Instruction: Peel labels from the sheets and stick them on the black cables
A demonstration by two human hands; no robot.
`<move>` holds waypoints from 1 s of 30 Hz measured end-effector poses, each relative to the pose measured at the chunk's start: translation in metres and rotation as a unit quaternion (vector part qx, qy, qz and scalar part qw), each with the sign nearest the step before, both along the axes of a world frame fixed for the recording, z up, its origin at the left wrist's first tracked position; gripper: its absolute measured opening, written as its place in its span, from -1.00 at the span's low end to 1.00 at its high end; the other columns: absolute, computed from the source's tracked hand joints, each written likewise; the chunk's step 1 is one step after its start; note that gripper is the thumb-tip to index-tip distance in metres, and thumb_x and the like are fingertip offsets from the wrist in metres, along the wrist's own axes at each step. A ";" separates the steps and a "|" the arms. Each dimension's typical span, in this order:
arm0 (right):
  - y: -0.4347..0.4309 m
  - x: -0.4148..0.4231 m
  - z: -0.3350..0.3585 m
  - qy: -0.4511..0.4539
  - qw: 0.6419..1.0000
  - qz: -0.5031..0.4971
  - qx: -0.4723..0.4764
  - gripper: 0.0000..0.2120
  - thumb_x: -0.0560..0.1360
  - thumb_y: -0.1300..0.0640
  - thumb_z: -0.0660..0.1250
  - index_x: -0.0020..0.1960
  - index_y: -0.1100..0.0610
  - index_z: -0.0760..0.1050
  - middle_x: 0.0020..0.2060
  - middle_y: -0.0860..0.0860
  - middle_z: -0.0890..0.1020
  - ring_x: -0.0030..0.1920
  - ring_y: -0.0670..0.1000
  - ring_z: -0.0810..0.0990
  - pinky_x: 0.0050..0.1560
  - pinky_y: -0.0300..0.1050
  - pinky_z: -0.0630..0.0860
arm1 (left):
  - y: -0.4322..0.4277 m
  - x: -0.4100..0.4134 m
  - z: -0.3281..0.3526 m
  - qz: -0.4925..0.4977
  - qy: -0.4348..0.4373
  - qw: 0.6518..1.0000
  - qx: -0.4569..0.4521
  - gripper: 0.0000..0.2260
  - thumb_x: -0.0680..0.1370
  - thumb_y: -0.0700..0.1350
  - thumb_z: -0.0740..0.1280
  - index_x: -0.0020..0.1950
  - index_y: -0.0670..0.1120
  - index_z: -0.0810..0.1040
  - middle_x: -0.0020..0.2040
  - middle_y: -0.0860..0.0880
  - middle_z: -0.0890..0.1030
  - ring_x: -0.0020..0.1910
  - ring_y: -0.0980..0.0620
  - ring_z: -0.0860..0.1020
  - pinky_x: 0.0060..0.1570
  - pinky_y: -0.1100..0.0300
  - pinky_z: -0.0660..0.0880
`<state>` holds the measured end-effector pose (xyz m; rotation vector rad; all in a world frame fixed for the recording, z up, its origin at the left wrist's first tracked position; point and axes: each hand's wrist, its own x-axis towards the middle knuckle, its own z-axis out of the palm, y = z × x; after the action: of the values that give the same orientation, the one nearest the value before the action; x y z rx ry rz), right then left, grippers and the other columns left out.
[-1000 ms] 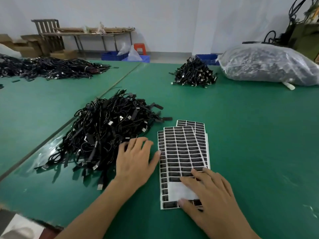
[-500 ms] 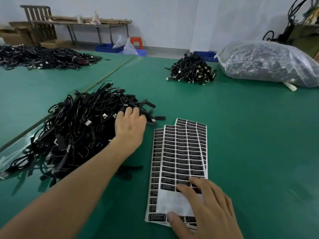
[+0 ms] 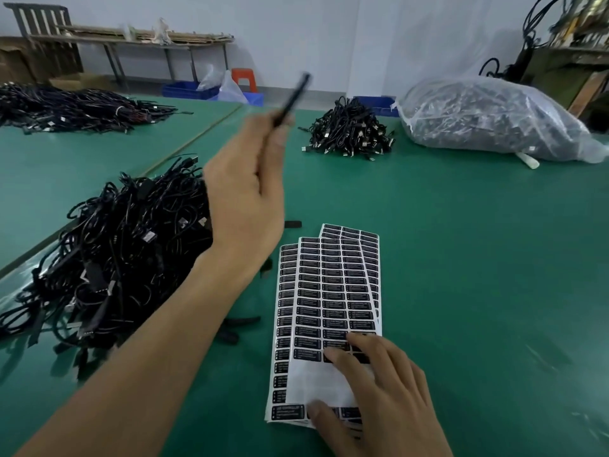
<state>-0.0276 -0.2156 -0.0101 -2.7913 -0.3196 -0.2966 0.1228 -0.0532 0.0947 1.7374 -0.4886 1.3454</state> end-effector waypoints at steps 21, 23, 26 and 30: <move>-0.061 0.112 0.016 0.086 0.922 -0.006 0.378 -0.90 0.54 0.11 0.43 -0.06 -0.09 0.68 -0.27 -0.22 0.68 -0.30 -0.28 0.53 -0.19 -0.42 0.40 | -0.014 -0.015 -0.106 -0.101 0.345 0.882 0.303 -0.85 0.65 0.10 0.24 0.02 0.13 0.58 -0.16 0.19 0.60 -0.15 0.17 0.52 -0.18 0.09 0.49; -0.062 0.110 0.008 0.058 0.924 0.001 0.379 -0.85 0.54 0.14 0.42 -0.15 -0.08 0.67 -0.31 -0.19 0.68 -0.31 -0.26 0.53 -0.21 -0.40 0.42 | -0.014 -0.016 -0.107 -0.099 0.332 0.884 0.314 -0.83 0.65 0.11 0.23 0.05 0.14 0.60 -0.12 0.21 0.64 -0.13 0.18 0.55 -0.15 0.13 0.52; -0.057 0.108 0.003 0.034 0.928 -0.005 0.370 -0.82 0.56 0.11 0.40 -0.19 -0.08 0.63 -0.28 -0.07 0.66 -0.31 -0.20 0.50 -0.22 -0.30 0.46 | -0.017 -0.017 -0.105 -0.097 0.293 0.891 0.333 -0.75 0.63 0.11 0.22 0.15 0.09 0.65 0.00 0.19 0.70 -0.05 0.18 0.61 -0.06 0.16 0.51; -0.055 0.099 0.007 0.044 0.944 -0.043 0.323 -0.89 0.48 -0.15 0.38 -0.05 -0.15 0.56 -0.24 -0.18 0.63 -0.25 -0.23 0.53 -0.21 -0.39 0.40 | -0.019 -0.019 -0.108 -0.070 0.284 0.892 0.344 -0.81 0.66 0.05 0.21 0.08 0.05 0.60 -0.18 0.20 0.60 -0.19 0.10 0.55 -0.21 0.15 0.37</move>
<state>0.0712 -0.2703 -0.0030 -2.1607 -0.0578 -0.2398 0.1034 -0.0721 -0.0132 2.4902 -0.7848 0.5096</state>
